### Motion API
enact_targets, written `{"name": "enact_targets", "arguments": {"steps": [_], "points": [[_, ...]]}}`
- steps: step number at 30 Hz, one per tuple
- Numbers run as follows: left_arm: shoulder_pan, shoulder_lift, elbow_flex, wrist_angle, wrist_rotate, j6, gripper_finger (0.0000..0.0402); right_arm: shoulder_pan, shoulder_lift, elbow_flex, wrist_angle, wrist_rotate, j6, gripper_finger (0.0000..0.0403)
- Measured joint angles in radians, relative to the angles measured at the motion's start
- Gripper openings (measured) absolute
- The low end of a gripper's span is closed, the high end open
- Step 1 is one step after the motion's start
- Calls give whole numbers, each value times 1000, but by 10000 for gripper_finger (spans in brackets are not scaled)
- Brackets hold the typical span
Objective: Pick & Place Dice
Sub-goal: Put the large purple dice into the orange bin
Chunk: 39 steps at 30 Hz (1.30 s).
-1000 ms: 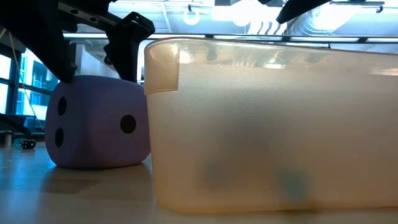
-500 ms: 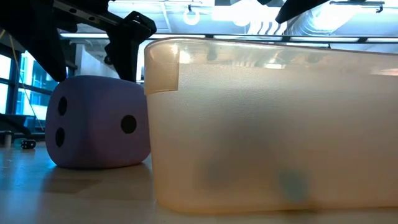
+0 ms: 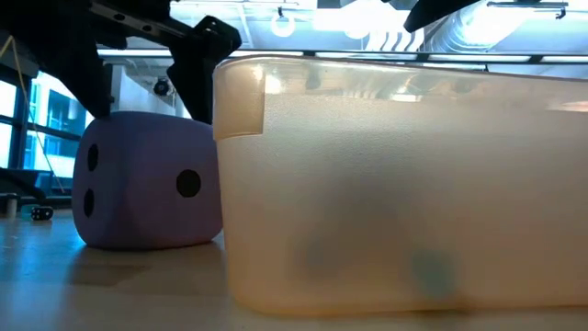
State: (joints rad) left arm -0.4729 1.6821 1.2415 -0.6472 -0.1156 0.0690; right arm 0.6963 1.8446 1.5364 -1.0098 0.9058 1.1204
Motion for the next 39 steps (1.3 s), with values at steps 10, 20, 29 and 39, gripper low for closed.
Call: {"name": "enact_targets", "arguments": {"steps": [10, 20, 29, 39], "points": [[7, 0, 0, 9, -7, -107, 354, -12, 0, 0, 6, -23, -26, 327], [7, 0, 0, 6, -16, -108, 397, -12, 0, 0, 5, -18, -27, 327], [9, 0, 0, -3, 10, -84, 399, -12, 0, 0, 5, -19, -28, 327], [12, 0, 0, -2, 20, -84, 399, -12, 0, 0, 5, -23, -27, 327]]}}
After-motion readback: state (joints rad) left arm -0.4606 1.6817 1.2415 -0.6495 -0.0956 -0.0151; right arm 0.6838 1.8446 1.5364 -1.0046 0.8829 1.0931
